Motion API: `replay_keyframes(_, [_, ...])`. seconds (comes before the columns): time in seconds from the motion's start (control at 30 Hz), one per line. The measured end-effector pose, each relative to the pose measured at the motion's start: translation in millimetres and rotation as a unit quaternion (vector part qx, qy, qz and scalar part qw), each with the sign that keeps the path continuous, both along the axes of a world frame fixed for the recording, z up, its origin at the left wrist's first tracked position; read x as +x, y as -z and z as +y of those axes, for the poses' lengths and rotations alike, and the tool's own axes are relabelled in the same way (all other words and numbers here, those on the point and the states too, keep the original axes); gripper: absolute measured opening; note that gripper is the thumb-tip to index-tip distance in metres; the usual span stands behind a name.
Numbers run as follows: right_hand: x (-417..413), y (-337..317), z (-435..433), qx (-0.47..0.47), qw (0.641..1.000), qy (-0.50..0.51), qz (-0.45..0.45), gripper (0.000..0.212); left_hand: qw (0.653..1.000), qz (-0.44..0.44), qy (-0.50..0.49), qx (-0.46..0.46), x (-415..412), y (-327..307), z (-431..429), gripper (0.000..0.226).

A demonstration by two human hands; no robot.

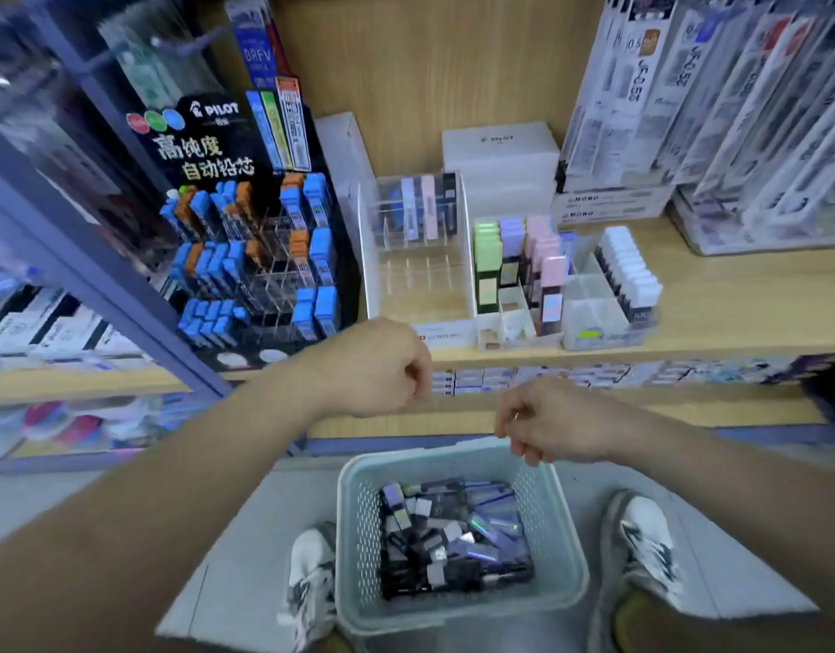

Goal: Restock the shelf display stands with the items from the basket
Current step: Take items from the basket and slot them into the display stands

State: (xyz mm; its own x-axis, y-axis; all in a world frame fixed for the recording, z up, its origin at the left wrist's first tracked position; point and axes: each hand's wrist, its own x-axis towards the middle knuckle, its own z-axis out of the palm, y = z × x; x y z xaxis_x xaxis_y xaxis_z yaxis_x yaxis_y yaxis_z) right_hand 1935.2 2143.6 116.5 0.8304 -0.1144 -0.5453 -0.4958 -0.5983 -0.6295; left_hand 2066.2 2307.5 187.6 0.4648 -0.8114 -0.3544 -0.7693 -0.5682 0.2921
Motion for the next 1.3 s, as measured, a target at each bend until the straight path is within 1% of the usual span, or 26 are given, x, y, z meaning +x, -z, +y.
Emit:
replay_keyframes(0.07, [-15.5, 28.1, 2.1, -0.053, 0.996, -0.044, 0.054, 0.021, 0.998, 0.011, 0.013, 0.060, -14.0, 47.3, 4.4, 0.029])
replay_keyframes(0.1, [-22.3, 40.9, 1.9, -0.067, 0.993, -0.050, 0.080, 0.024, 0.996, 0.023, 0.011, 0.084, -18.7, 74.6, 9.2, 0.028])
replay_keyframes(0.17, [-33.1, 71.0, 2.1, -0.078, 0.991, -0.023, 0.106, 0.027, 0.991, 0.056, -0.018, 0.120, -28.1, 132.3, 23.7, 0.028])
replay_keyframes(0.23, [-38.4, 104.5, 5.5, -0.053, 0.992, 0.035, 0.105, 0.025, 0.987, 0.066, -0.056, 0.136, -36.5, 184.9, 39.6, 0.029])
replay_keyframes(0.3, [-43.2, 138.6, 16.5, -0.030, 0.990, 0.071, 0.120, 0.025, 0.978, 0.108, -0.069, 0.164, -51.2, 225.6, 51.8, 0.028])
replay_keyframes(0.4, [-45.5, 187.0, 36.7, -0.061, 0.985, 0.045, 0.156, 0.031, 0.970, 0.139, -0.078, 0.184, -71.2, 268.1, 60.7, 0.025])
replay_keyframes(0.47, [-43.3, 211.1, 47.2, -0.050, 0.985, 0.045, 0.158, 0.032, 0.964, 0.146, -0.104, 0.196, -77.0, 293.1, 61.7, 0.021])
replay_keyframes(0.5, [-41.5, 222.4, 50.9, -0.037, 0.986, 0.050, 0.157, 0.035, 0.960, 0.156, -0.121, 0.198, -79.4, 305.2, 62.4, 0.023])
replay_keyframes(0.53, [-38.9, 232.2, 53.4, -0.039, 0.986, 0.047, 0.158, 0.042, 0.956, 0.168, -0.137, 0.199, -81.4, 317.6, 63.6, 0.032])
replay_keyframes(0.57, [-37.5, 244.3, 54.7, -0.052, 0.985, 0.030, 0.164, 0.054, 0.952, 0.177, -0.145, 0.204, -83.6, 327.4, 65.1, 0.049])
replay_keyframes(0.63, [-37.9, 264.9, 59.3, -0.101, 0.978, -0.020, 0.181, 0.093, 0.951, 0.183, -0.146, 0.203, -88.9, 343.5, 68.1, 0.083])
replay_keyframes(0.67, [-38.4, 272.6, 62.6, -0.117, 0.975, -0.043, 0.184, 0.105, 0.952, 0.179, -0.145, 0.203, -91.4, 350.5, 68.6, 0.092])
replay_keyframes(0.7, [-37.8, 281.1, 66.2, -0.133, 0.973, -0.060, 0.181, 0.111, 0.952, 0.174, -0.147, 0.203, -93.8, 354.5, 67.6, 0.097])
replay_keyframes(0.73, [-37.1, 288.6, 69.2, -0.151, 0.970, -0.071, 0.175, 0.111, 0.955, 0.164, -0.147, 0.197, -95.4, 359.0, 67.0, 0.100])
replay_keyframes(0.8, [-33.8, 297.5, 72.2, -0.171, 0.970, -0.091, 0.146, 0.107, 0.965, 0.134, -0.135, 0.180, -93.8, 366.6, 64.9, 0.105])
replay_keyframes(0.83, [-32.6, 300.1, 71.6, -0.162, 0.974, -0.095, 0.125, 0.105, 0.969, 0.122, -0.128, 0.170, -92.1, 369.2, 64.6, 0.106])
replay_keyframes(0.87, [-31.2, 299.3, 69.9, -0.143, 0.979, -0.098, 0.102, 0.102, 0.971, 0.130, -0.127, 0.152, -90.3, 373.3, 65.6, 0.103])
replay_keyframes(0.93, [-30.6, 300.6, 66.9, -0.096, 0.987, -0.104, 0.077, 0.089, 0.970, 0.173, -0.125, 0.114, -85.3, 373.2, 65.5, 0.087])
replay_keyframes(0.97, [-30.8, 302.3, 67.0, -0.075, 0.988, -0.107, 0.079, 0.081, 0.970, 0.182, -0.118, 0.105, -83.4, 370.1, 64.3, 0.077])
replay_keyframes(1.03, [-30.5, 304.4, 69.5, -0.048, 0.986, -0.110, 0.113, 0.063, 0.968, 0.197, -0.129, 0.087, -81.3, 363.1, 61.1, 0.057])
replay_keyframes(1.1, [-26.8, 300.6, 71.1, -0.036, 0.982, -0.095, 0.160, 0.048, 0.960, 0.214, -0.169, 0.069, -79.1, 360.0, 58.6, 0.040])
replay_keyframes(1.17, [-21.1, 293.2, 68.7, -0.023, 0.980, -0.064, 0.187, 0.041, 0.947, 0.238, -0.204, 0.070, -75.9, 354.8, 57.3, 0.037])
replay_keyframes(1.23, [-16.5, 285.3, 63.8, 0.028, 0.983, -0.023, 0.181, 0.032, 0.928, 0.274, -0.245, 0.063, -71.3, 347.9, 56.6, 0.037])
replay_keyframes(1.3, [-14.0, 276.1, 58.2, 0.092, 0.982, 0.030, 0.161, 0.020, 0.893, 0.324, -0.311, 0.036, -65.8, 340.3, 57.0, 0.026])
